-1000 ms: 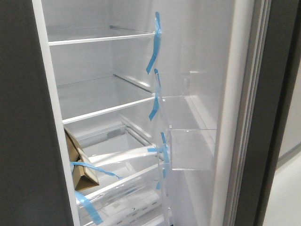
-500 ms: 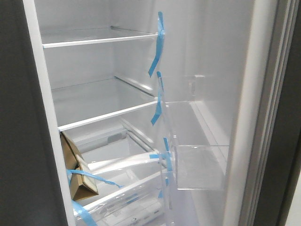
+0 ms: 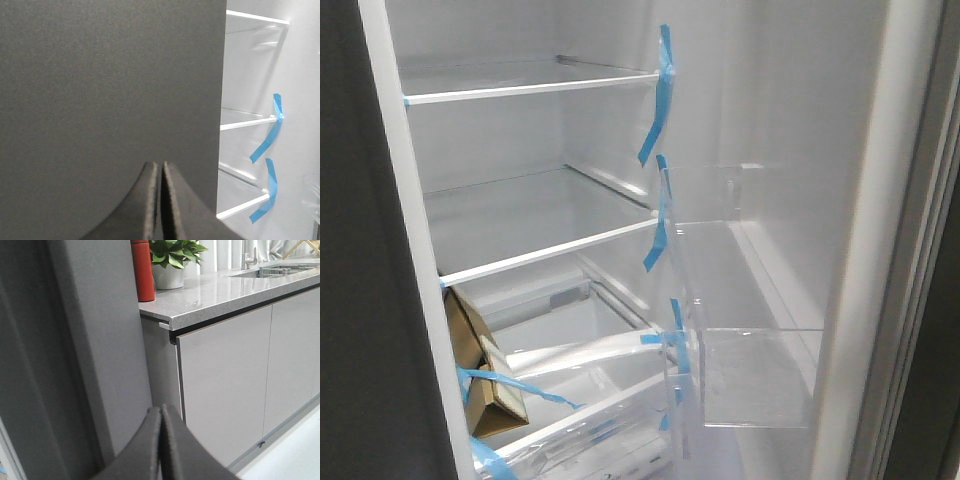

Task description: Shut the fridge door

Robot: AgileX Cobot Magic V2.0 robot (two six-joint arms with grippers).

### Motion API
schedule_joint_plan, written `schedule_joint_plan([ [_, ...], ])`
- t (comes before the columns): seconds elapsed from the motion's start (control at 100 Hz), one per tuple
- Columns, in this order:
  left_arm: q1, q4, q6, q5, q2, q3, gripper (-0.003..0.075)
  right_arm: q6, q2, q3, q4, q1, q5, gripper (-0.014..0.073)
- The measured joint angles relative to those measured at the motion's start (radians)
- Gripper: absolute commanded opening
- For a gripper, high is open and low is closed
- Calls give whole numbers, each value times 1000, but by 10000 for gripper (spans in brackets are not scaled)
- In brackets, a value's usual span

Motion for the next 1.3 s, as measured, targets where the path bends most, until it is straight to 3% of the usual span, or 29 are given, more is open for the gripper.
schedule_joint_plan([
  [0.43,0,0,0,0,0,0,-20,2,0,0,32,0,-63,-46],
  [0.56,0,0,0,0,0,0,-20,9,0,-36,75,0,-6,-46],
  [0.92,0,0,0,0,0,0,-20,10,152,-546,137,0,423,-46],
  [1.11,0,0,0,0,0,0,-20,21,238,-732,142,0,501,-46],
  [1.3,0,0,0,0,0,0,-20,172,395,-869,91,0,552,-46],
])
